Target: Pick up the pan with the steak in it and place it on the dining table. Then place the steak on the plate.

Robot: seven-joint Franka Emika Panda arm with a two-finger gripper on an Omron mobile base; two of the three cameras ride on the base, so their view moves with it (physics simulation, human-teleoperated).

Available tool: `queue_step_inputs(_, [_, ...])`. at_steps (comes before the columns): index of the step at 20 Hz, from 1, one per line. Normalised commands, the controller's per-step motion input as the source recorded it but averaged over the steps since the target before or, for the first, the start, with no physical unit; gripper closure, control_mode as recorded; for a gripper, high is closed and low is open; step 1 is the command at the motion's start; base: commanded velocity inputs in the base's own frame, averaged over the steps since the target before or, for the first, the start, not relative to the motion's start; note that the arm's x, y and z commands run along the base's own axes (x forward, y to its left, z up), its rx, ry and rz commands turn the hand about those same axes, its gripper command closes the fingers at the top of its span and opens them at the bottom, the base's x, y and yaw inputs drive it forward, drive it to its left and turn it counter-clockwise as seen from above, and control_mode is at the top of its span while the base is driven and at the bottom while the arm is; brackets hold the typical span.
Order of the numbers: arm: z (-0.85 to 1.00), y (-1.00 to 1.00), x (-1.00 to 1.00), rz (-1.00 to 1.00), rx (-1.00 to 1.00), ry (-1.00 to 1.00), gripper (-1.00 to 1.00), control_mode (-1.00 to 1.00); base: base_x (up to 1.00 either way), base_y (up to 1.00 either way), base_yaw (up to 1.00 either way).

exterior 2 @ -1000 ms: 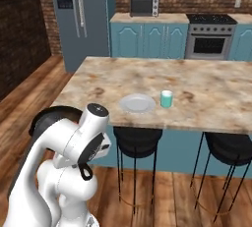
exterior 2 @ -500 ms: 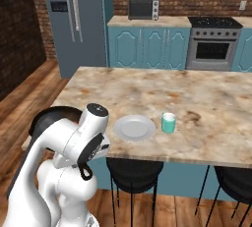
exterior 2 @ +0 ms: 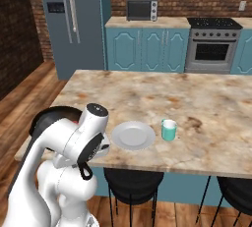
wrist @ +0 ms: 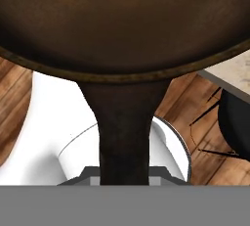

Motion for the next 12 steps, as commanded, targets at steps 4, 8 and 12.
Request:
queue_step_inputs(4, [-0.01, 0.03, 0.07, 0.0, 0.0, 0.0, 1.0, -1.0, 0.0, 0.0, 0.0])
queue_step_inputs(8, [-0.19, 0.24, 0.6, -0.02, 0.0, 0.02, 1.0, -1.0, 0.0, 0.0, 0.0])
queue_step_inputs(12, [-0.21, 0.21, 0.52, -0.04, 0.0, 0.01, 1.0, -1.0, 0.0, 0.0, 0.0])
